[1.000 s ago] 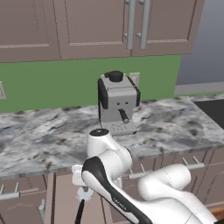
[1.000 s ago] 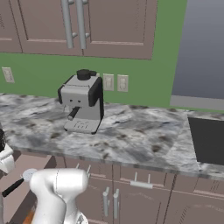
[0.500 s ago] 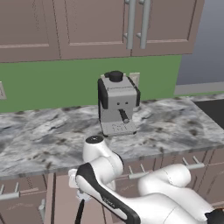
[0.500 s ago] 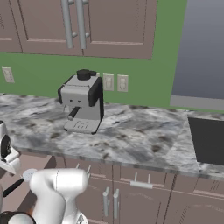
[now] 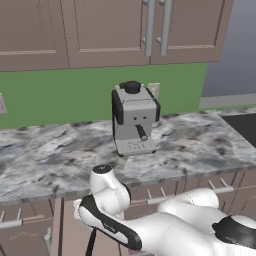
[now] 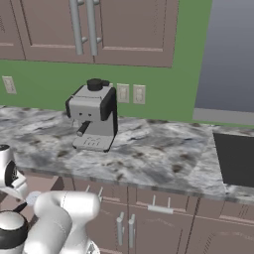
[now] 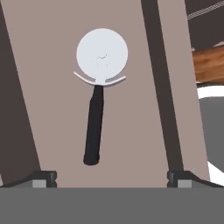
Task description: Take the pizza cutter from the drawer on the left and place it on the dining counter for cutting.
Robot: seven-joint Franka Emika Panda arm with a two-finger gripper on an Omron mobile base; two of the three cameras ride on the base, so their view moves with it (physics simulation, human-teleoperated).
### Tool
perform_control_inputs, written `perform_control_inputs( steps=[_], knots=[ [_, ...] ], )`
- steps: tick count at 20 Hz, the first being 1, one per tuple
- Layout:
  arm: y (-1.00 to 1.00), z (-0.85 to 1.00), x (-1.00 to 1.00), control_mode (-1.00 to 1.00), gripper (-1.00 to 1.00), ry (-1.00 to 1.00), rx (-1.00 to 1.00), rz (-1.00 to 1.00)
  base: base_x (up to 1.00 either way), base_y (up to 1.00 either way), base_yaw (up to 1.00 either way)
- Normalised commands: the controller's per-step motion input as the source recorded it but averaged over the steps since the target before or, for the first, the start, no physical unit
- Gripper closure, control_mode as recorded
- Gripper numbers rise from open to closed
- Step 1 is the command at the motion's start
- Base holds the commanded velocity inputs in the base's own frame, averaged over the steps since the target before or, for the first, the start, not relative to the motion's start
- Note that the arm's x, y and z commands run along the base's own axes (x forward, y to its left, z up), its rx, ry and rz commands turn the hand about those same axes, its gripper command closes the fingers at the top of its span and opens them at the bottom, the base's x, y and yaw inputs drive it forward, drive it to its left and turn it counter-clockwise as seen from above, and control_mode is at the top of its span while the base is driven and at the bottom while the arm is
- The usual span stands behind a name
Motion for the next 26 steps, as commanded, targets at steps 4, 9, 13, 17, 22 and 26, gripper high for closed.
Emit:
perform_control_inputs(
  steps=[4,9,13,17,22,26],
  knots=[
    [0.19,-0.39,0.23,-1.0,-1.0,0.0,0.0,0.03,0.0,0.0,0.0],
    [0.2,-0.46,0.2,-1.0,-1.0,0.0,0.0,0.01,0.0,0.0,0.0],
    [0.17,-0.46,0.22,-1.0,-1.0,0.0,0.0,0.0,0.0,0.0,0.0],
    [0.12,-0.41,0.19,-1.0,-1.0,0.0,0.0,0.0,0.0,0.0,0.0],
    [0.05,-0.35,0.02,-1.0,-1.0,0.0,0.0,0.0,0.0,0.0,0.0],
    [0.02,-0.35,0.0,-1.0,-1.0,0.0,0.0,0.01,0.0,0.0,0.0]
  ],
)
